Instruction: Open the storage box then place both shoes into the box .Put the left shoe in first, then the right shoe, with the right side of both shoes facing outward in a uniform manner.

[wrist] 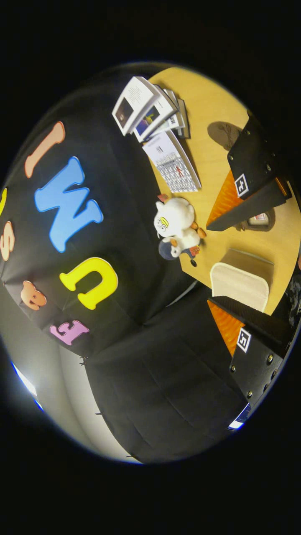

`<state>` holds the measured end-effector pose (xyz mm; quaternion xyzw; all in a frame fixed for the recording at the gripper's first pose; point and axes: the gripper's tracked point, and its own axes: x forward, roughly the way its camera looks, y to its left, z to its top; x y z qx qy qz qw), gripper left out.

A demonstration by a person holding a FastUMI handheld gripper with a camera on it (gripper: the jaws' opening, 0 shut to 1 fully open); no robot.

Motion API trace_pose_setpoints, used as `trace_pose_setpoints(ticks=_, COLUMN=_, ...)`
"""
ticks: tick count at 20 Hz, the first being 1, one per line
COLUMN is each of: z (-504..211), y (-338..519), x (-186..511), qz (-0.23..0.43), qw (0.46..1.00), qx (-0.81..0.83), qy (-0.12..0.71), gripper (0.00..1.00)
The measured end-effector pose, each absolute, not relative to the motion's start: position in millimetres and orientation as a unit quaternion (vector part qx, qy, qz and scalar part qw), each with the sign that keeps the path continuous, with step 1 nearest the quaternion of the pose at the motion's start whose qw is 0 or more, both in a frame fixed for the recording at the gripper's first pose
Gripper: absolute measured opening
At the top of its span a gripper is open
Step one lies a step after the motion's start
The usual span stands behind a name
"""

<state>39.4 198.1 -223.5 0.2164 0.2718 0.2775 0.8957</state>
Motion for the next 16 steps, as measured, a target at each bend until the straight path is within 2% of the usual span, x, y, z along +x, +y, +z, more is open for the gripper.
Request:
trace_pose_setpoints(ticks=5, z=-272, y=243, x=39, qz=0.323, qw=0.844, qx=0.261, qy=0.340, gripper=0.97)
trace_pose_setpoints(ticks=8, z=-304, y=276, x=34, qz=0.361, qw=0.793, qx=0.294, qy=0.393, gripper=0.97)
trace_pose_setpoints(ticks=12, z=-344, y=297, x=27, qz=0.368, qw=0.742, qx=0.330, qy=0.452, gripper=0.97)
trace_pose_setpoints(ticks=16, z=-383, y=321, x=23, qz=0.368, qw=0.719, qx=0.328, qy=0.491, gripper=0.97)
